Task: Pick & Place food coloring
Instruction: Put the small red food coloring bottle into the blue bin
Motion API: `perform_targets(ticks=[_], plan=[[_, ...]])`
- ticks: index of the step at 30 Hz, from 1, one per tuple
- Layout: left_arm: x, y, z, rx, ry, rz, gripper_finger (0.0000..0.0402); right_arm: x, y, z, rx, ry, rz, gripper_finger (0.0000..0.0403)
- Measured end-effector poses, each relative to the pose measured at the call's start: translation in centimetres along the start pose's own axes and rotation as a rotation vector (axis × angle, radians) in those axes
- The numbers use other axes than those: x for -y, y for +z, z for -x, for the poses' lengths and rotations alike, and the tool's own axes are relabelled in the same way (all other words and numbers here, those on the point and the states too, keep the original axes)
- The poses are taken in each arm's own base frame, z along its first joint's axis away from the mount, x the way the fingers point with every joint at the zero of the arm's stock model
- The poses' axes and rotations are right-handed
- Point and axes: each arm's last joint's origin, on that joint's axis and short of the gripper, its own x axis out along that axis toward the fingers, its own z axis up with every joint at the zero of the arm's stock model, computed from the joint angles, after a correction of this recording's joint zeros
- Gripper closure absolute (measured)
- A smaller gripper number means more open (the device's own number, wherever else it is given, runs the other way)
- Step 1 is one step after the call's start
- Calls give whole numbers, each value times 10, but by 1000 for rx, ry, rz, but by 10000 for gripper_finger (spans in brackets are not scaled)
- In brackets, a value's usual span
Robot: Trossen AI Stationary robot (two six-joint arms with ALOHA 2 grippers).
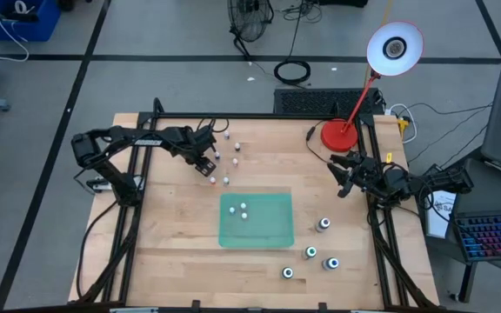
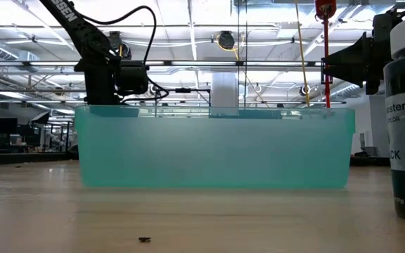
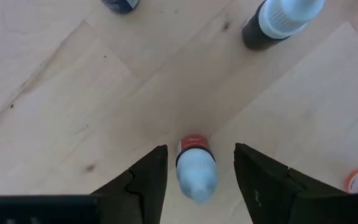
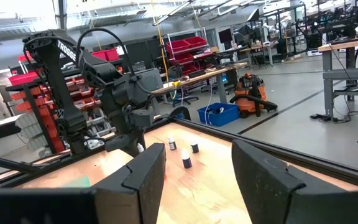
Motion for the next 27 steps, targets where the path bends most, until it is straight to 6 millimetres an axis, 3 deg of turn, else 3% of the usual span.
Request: perform_targets(ticks=[10,23,27], plan=[[2,9,13,-23,6,-2,249,0,0,0,0,0,-1,230],[1,6,13,-47,14,-27,243,0,0,0,0,0,0,231],[1,6,13,-48,16,-31,260,0,0,0,0,0,0,230]])
